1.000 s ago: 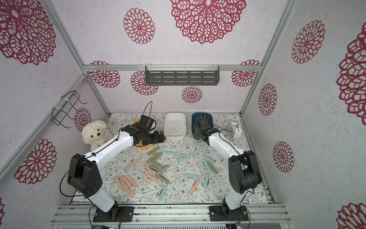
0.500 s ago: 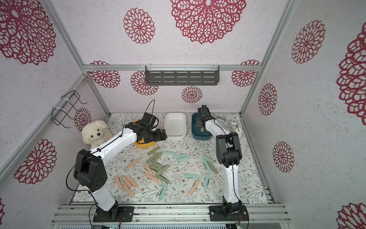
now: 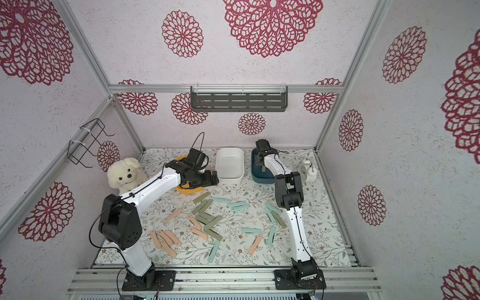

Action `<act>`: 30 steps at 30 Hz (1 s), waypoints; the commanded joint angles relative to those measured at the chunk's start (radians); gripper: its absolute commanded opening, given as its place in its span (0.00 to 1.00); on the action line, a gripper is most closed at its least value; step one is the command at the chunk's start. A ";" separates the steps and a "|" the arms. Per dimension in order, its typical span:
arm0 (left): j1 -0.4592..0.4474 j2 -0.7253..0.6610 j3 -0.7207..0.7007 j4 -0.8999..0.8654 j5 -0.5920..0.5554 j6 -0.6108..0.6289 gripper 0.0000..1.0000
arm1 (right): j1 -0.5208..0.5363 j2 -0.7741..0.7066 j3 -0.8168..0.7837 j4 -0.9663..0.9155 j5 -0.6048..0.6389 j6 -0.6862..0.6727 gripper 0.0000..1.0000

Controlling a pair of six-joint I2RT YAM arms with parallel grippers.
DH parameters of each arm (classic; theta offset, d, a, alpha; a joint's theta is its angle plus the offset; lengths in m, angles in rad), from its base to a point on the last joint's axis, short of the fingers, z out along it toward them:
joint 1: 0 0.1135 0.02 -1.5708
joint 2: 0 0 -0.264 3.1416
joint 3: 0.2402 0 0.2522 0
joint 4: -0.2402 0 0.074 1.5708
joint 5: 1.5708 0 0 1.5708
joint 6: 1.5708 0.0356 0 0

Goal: Place the fruit knives into the storage box by color
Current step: Place the fruit knife in the storage box, then pick up the fruit knife from the center of the board.

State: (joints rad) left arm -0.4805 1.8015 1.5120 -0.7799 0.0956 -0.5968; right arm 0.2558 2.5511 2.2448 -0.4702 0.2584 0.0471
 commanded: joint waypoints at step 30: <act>0.003 -0.475 -0.584 -0.120 -0.113 -0.293 0.97 | 0.367 -0.816 -0.903 0.205 -0.040 0.088 0.99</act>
State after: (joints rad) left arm -0.4778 1.3880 0.9974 -0.8810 -0.0097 -0.8001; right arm 0.6067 1.7973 1.4029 -0.3061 0.2264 0.1047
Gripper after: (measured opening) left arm 0.971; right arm 0.993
